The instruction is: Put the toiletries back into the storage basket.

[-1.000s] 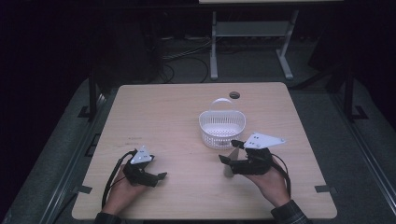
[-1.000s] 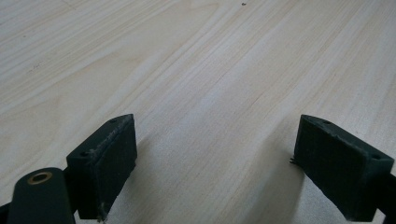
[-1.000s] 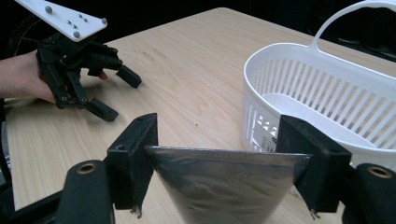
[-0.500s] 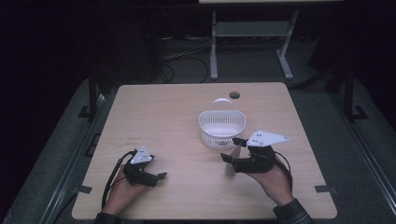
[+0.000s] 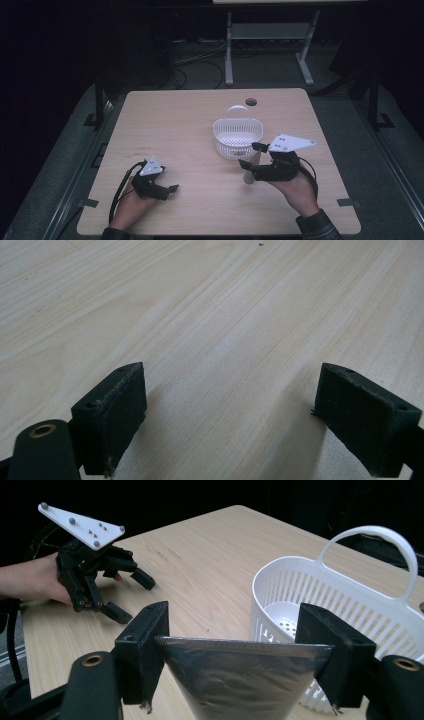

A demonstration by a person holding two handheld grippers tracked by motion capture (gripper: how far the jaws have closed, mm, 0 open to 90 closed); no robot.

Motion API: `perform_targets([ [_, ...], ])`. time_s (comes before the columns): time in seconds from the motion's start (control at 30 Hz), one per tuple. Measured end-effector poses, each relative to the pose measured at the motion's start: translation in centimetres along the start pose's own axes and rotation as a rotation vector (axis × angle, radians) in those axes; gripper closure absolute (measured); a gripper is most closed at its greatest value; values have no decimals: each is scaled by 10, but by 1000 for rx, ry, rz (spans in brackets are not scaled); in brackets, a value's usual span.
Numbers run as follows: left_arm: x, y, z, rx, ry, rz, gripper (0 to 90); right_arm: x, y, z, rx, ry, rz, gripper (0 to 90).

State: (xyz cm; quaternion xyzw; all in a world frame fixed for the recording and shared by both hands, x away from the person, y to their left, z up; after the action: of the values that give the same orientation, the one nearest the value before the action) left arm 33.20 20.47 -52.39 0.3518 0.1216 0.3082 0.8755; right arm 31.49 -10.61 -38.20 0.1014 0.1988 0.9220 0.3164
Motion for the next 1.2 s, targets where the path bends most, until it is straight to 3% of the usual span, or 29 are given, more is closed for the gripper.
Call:
perform_targets([
  [1.2,0,0,0,0,2,0,123,-18,16,47,-64,18,-16,302],
])
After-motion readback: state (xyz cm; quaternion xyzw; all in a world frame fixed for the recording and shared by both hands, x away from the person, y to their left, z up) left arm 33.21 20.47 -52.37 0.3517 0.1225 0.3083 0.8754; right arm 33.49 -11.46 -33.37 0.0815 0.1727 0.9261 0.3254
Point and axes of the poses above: each handheld gripper's, and its own axes: y roughly backward along the jaws, z roughly out of its top, x roughly to its left, the point moved 7 cm from there along -y, roughly forward along the jaws
